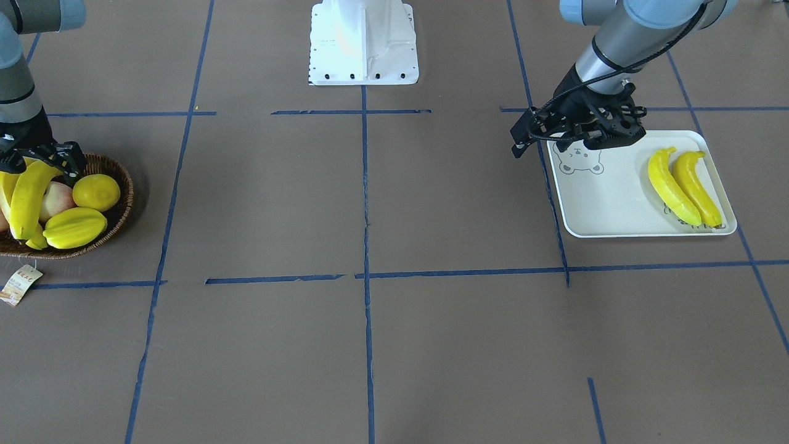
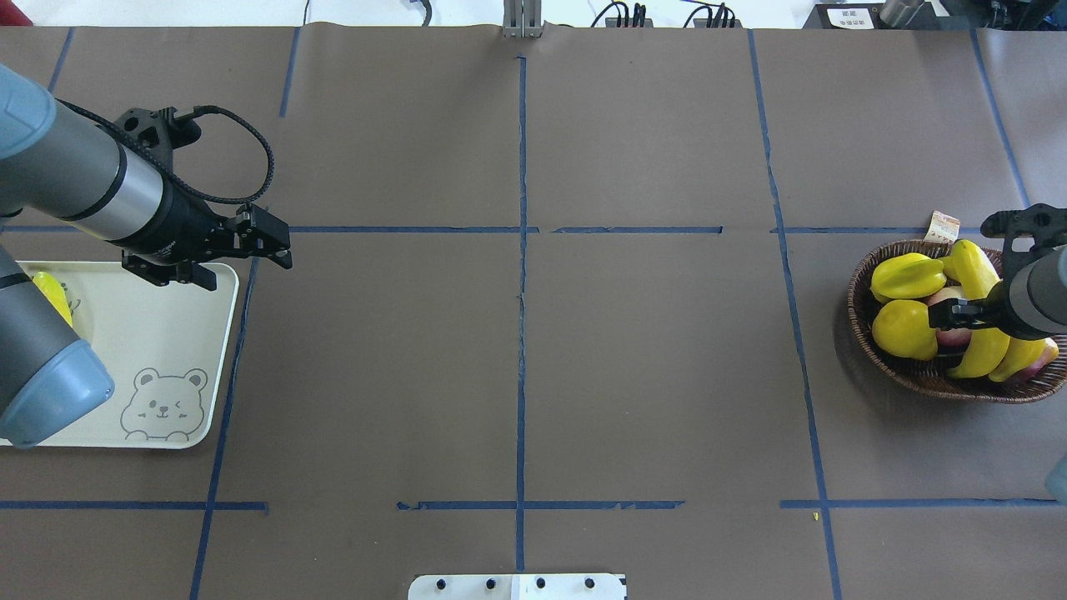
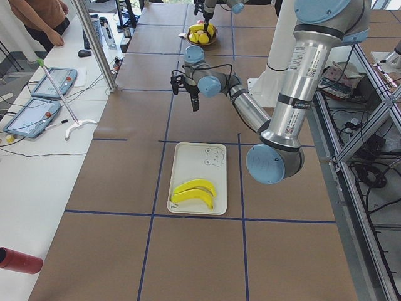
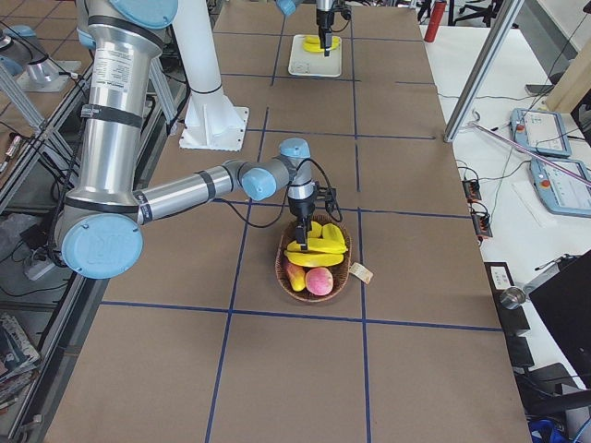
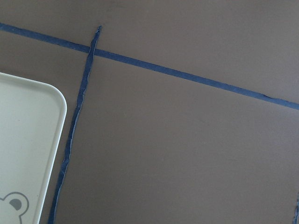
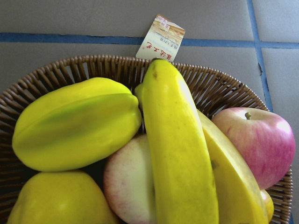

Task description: Transfer all bananas from basket to plate

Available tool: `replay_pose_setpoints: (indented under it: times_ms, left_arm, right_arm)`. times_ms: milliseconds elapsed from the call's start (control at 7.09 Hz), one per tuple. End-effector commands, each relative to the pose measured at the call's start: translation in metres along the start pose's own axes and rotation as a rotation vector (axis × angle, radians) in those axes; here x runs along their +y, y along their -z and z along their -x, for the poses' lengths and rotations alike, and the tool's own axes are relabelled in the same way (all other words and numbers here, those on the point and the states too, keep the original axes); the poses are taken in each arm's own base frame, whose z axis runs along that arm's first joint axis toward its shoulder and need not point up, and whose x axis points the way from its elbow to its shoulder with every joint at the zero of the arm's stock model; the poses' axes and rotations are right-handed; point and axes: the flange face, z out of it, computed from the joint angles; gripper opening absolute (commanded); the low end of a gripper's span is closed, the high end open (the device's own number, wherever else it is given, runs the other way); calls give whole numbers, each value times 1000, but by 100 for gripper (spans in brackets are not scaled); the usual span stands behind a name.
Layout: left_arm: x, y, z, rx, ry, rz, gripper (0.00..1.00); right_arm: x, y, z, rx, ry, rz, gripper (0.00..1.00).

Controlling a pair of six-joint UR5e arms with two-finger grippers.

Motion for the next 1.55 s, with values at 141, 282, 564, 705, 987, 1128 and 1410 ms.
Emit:
replay_pose_setpoints:
  times_ms: [141,282,564,705,987,1128,1410]
  left_arm:
    - [0,0,0,0,0,-1,100]
    - [0,0,0,0,0,-1,100]
    - [0,1,0,0,1,-2,100]
    - [0,1,0,0,1,-3,100]
    - [0,1,0,0,1,-3,100]
    - [0,1,0,0,1,-3,100]
    - [0,0,1,-1,2,-2,100]
  right_arm:
    - [4,-5,-5,14,-2,12,95]
    - [3,-4,-3,13,0,10,78]
    - [2,-4,-2,13,1,10,54]
    - [2,-4,-2,13,1,10,48]
    - [-1,0,-4,9,-7,2,21]
    - [-7,7,-11,-9,-25,8,13]
    - [-17,59,-33,-21,-13,23,4]
